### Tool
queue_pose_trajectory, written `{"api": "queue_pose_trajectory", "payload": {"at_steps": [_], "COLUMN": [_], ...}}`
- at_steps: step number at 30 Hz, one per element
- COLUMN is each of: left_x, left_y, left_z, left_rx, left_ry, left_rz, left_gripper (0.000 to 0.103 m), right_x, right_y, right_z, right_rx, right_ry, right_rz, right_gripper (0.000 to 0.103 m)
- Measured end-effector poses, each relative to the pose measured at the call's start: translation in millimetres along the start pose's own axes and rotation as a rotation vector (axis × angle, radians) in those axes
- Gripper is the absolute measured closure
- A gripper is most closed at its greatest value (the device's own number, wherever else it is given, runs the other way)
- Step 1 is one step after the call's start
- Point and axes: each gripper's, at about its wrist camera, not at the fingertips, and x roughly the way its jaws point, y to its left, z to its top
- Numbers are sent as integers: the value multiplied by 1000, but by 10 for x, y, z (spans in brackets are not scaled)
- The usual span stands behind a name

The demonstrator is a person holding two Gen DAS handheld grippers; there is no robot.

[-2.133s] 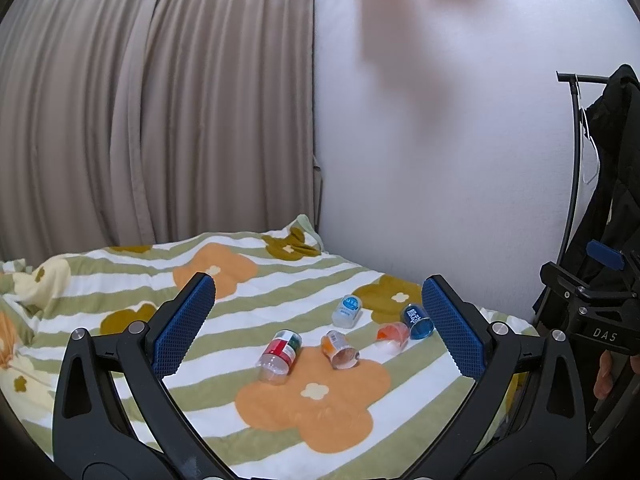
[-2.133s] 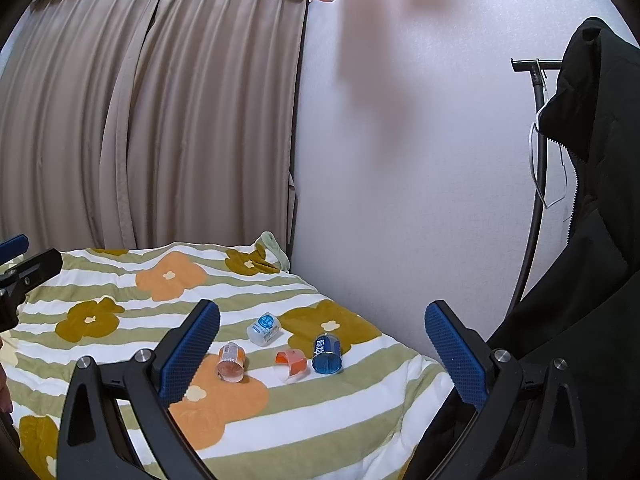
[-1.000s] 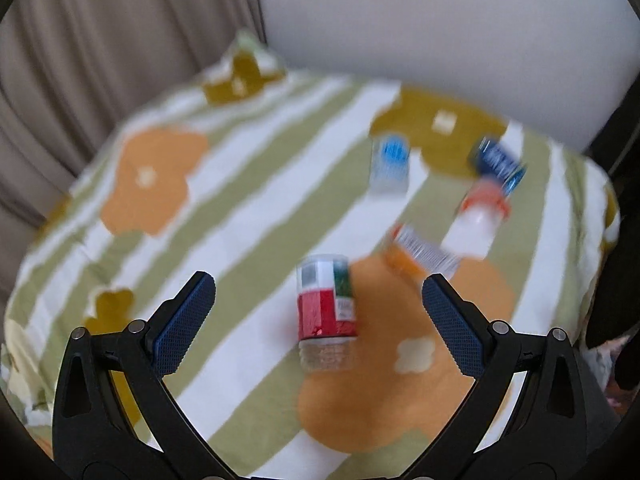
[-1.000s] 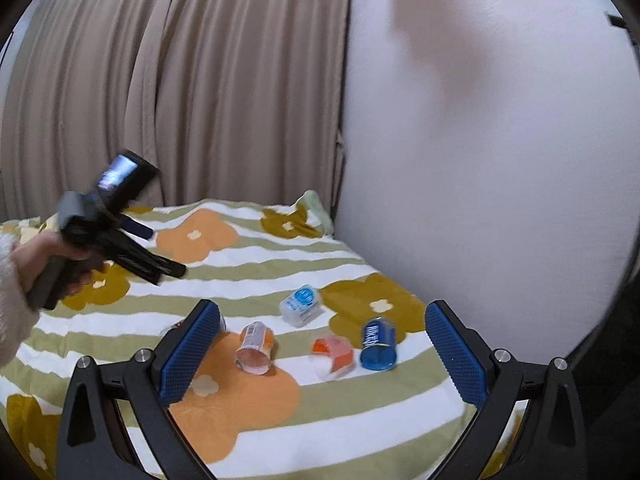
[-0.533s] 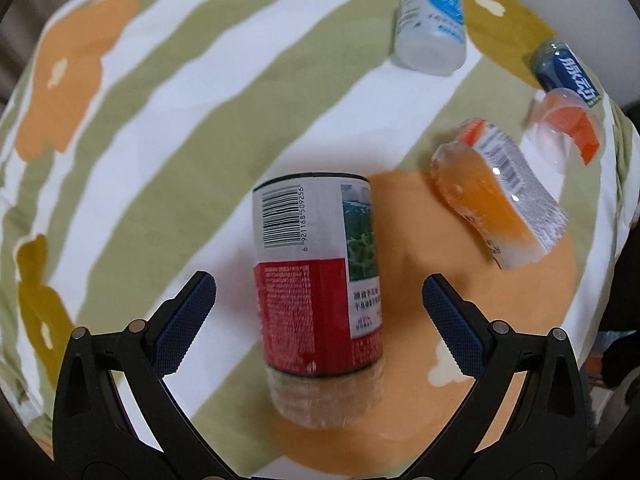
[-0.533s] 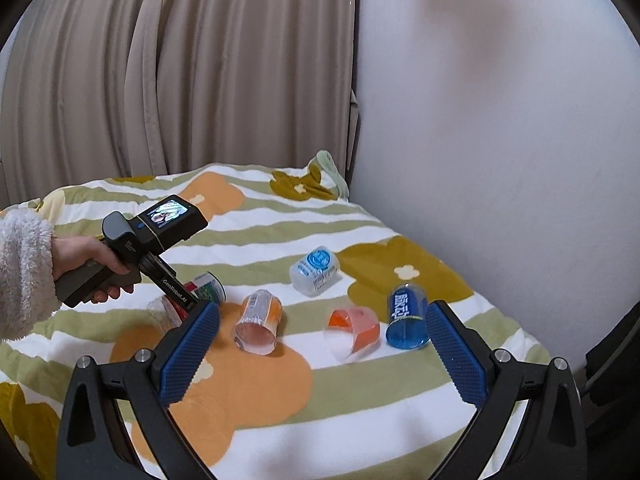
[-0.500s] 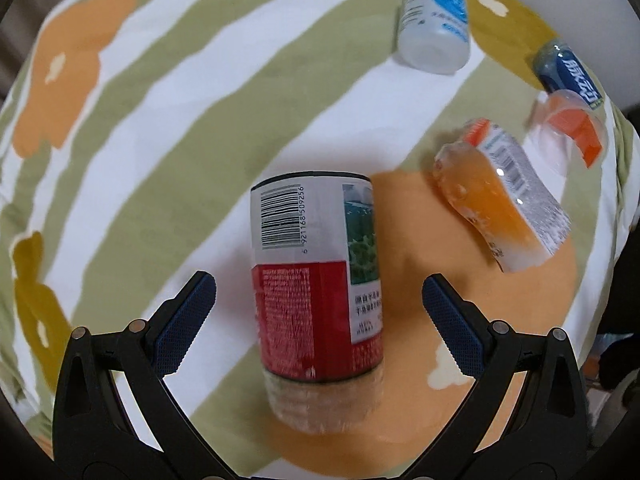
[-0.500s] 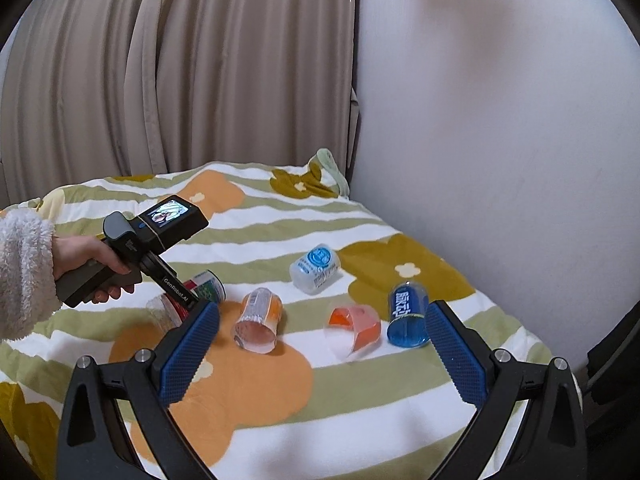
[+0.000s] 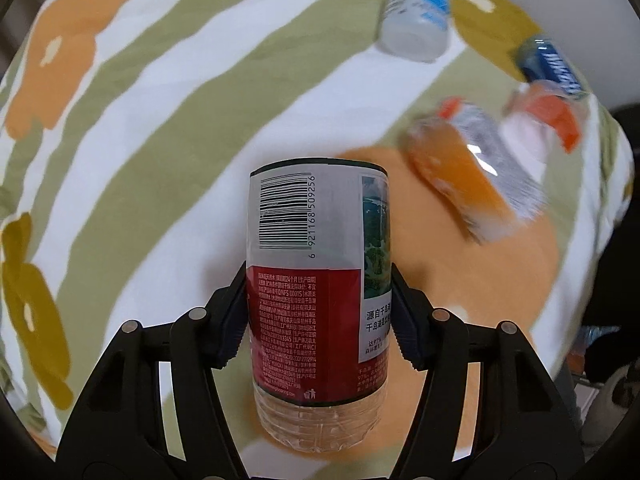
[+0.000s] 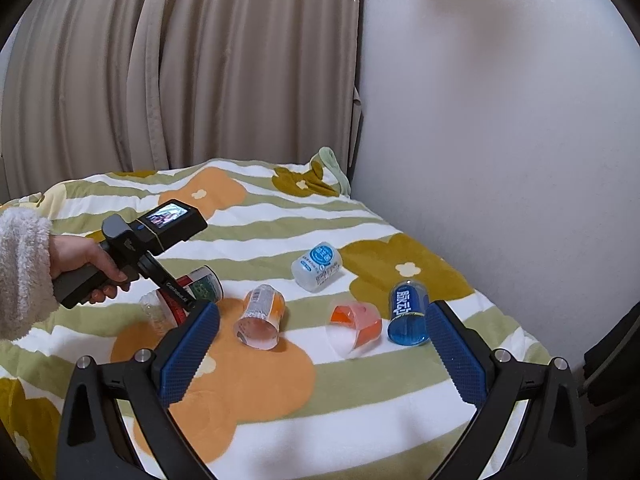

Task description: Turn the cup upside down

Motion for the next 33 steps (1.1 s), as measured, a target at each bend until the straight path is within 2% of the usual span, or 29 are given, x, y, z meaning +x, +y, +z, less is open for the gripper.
{"api": "queue_pose_trajectory", "payload": {"at_steps": [3, 7, 10, 13, 17, 24, 25, 27, 29, 31, 33], "left_x": [-219, -614, -669, -617, -329, 43, 59, 85, 42, -31, -131], "left_y": [-159, -561, -907, -1094, -1314, -1522, -1522, -1514, -1487, -1457, -1463], "left_z": [-22, -303, -566, -711, -842, -972, -972, -958, -952, -946, -952], "left_rx": [41, 150, 257, 313, 329, 352, 350, 340, 317, 299, 283], "left_ry": [-31, -68, -58, -48, -8, 21, 20, 12, -23, -47, -83], "left_rz": [1, -18, 28, 39, -21, -3, 3, 30, 38, 21, 43], "left_gripper": [44, 44, 44, 44, 44, 43, 40, 8, 3, 3, 3], "right_x": [-138, -352, -520, -687, -881, -1130, -1147, -1199, -1221, -1236, -1203], "right_y": [29, 57, 75, 60, 50, -31, -41, -46, -64, -62, -66], "right_z": [43, 79, 73, 54, 36, 20, 17, 11, 10, 7, 29], "right_rx": [-2, 6, 12, 38, 35, 29, 26, 20, 18, 15, -16], "right_ry": [-24, -41, -45, -49, -55, -65, -67, -68, -68, -68, -65], "right_rz": [-2, -7, -3, 6, -15, -34, -36, -36, -23, 5, 64], "right_gripper": [0, 0, 0, 0, 0, 0, 0, 0, 0, 0, 0]}}
